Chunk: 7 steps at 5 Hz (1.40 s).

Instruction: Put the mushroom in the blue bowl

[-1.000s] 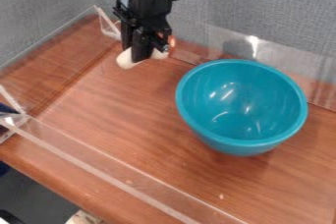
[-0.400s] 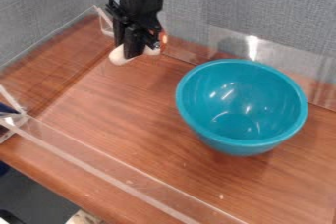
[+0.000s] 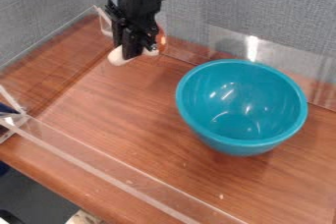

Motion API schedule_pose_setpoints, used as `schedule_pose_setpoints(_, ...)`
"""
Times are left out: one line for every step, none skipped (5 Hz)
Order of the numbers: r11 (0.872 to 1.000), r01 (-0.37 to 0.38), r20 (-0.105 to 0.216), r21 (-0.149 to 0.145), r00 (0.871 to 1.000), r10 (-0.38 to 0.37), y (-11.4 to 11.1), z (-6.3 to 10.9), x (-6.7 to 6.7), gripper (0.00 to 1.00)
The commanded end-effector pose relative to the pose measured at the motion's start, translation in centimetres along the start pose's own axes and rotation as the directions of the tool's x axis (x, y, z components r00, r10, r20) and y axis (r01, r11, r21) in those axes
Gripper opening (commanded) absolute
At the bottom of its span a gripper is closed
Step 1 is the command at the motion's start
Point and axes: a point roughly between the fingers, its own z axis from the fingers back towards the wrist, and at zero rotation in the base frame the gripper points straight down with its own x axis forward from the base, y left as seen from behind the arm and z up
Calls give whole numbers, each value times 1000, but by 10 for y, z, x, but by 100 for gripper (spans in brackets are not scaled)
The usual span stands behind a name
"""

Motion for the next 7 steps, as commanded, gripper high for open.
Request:
schedule_pose_setpoints(995, 97, 68, 33, 993, -99, -21, 26, 19, 0)
schedule_pose_setpoints(961, 271, 107, 55, 955, -275, -62, 43, 47, 0)
schedule_pose_setpoints(877, 473, 157, 82, 863, -480, -103, 56, 78, 0)
schedule_pose_setpoints(824, 561, 165, 78, 808, -566, -139, 51, 79, 0)
schedule_pose_setpoints(842, 536, 154, 56, 829, -538, -121, 40, 50, 0)
schedule_pose_setpoints(829, 556, 151, 50, 817, -557, -117, 34, 44, 0)
schedule_pose_setpoints(812, 580, 154, 60, 799, -582, -121, 37, 43, 0)
